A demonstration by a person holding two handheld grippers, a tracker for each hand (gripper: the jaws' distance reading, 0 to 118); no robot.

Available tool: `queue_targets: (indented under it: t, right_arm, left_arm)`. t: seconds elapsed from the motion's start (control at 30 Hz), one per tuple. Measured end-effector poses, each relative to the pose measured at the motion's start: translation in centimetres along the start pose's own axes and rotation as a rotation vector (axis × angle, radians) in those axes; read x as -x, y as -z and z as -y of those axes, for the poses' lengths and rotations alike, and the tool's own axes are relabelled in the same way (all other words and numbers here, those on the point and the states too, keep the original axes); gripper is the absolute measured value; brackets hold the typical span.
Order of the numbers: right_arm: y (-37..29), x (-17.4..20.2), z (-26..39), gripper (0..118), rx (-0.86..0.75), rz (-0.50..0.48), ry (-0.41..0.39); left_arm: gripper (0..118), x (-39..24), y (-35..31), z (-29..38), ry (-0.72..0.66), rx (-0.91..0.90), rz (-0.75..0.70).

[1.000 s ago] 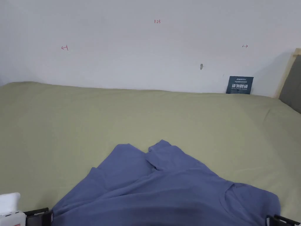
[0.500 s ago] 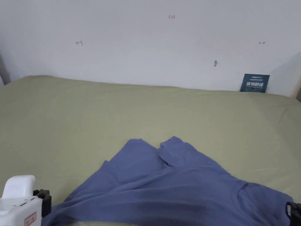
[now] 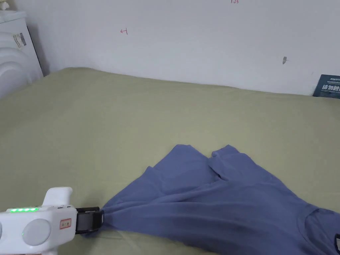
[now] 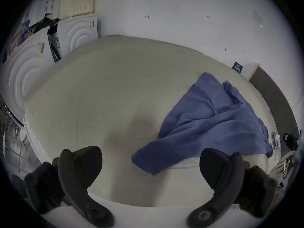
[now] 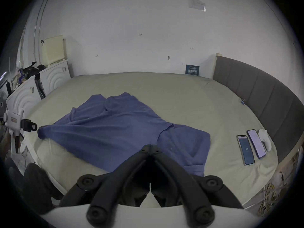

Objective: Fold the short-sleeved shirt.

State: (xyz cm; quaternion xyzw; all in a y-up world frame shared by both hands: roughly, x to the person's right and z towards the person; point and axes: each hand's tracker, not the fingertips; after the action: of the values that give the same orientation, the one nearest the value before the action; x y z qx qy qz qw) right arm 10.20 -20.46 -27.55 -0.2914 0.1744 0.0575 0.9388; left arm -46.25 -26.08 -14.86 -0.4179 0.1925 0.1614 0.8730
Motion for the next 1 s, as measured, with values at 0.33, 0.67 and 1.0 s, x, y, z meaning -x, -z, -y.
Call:
queue_targets:
  t: [0.33,0.67,1.0]
  right_arm:
    - [6.2,-0.1,-1.5,1,0.102,-0.015,-0.029]
    - [22.3,-1.5,-12.3,72,0.277,-0.108,-0.029]
    - [34.5,-0.9,-11.5,72,0.5,-0.121,-0.082]
  left_arm:
    - [3,-0.6,4.3,-1.3,0.125,0.107,0.032]
    - [0,-2.3,3.2,-0.3,0.168,0.076,0.008]
    - [0,-1.1,4.2,-0.5,0.143,0.083,0.023]
